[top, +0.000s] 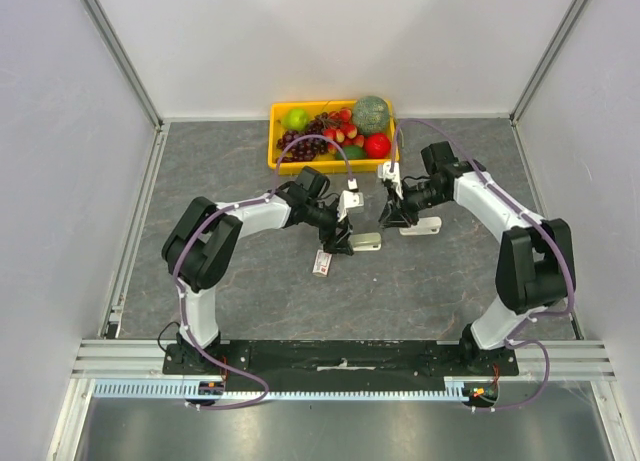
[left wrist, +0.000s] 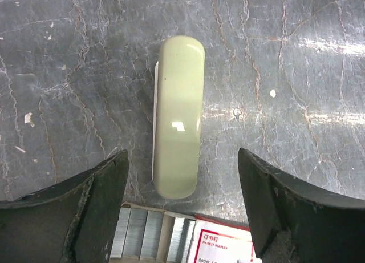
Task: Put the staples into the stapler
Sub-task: Close the stapler at the center of the board.
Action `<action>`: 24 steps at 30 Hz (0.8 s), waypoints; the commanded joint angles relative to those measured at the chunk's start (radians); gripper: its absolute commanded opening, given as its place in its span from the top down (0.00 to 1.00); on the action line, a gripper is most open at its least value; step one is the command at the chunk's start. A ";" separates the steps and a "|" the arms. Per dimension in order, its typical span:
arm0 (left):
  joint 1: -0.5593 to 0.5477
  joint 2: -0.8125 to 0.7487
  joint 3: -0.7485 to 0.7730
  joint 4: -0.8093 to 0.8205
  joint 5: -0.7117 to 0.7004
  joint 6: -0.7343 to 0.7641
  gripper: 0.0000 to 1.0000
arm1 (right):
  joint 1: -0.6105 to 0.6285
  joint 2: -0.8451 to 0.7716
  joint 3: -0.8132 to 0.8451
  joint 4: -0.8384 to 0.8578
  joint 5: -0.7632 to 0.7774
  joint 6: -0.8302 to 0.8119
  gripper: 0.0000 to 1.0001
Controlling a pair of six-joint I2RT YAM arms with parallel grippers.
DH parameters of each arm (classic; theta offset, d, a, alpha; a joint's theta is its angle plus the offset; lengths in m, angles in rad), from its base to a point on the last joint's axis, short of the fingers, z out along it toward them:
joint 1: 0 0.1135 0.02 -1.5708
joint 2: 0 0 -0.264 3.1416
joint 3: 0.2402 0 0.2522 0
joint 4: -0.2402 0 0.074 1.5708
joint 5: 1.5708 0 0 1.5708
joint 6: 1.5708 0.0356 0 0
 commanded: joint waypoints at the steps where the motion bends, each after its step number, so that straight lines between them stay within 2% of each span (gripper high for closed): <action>1: -0.020 0.020 0.056 -0.033 -0.027 0.030 0.18 | -0.037 0.117 0.079 -0.016 -0.215 0.235 0.78; 4: -0.027 0.038 0.080 -0.062 -0.039 0.037 0.21 | -0.049 0.244 0.162 -0.120 -0.295 0.326 0.82; 6: -0.033 0.045 0.090 -0.070 -0.051 0.039 0.23 | -0.061 0.359 0.237 -0.285 -0.364 0.306 0.85; 9: -0.039 0.057 0.105 -0.085 -0.064 0.039 0.31 | -0.069 0.462 0.283 -0.403 -0.401 0.230 0.90; 14: -0.050 0.074 0.125 -0.105 -0.085 0.045 0.37 | -0.067 0.510 0.277 -0.420 -0.447 0.264 0.92; 17: -0.058 0.091 0.148 -0.129 -0.097 0.048 0.46 | -0.067 0.519 0.262 -0.421 -0.464 0.284 0.93; 24: -0.066 0.132 0.199 -0.186 -0.111 0.056 0.77 | -0.055 0.550 0.259 -0.429 -0.461 0.301 0.94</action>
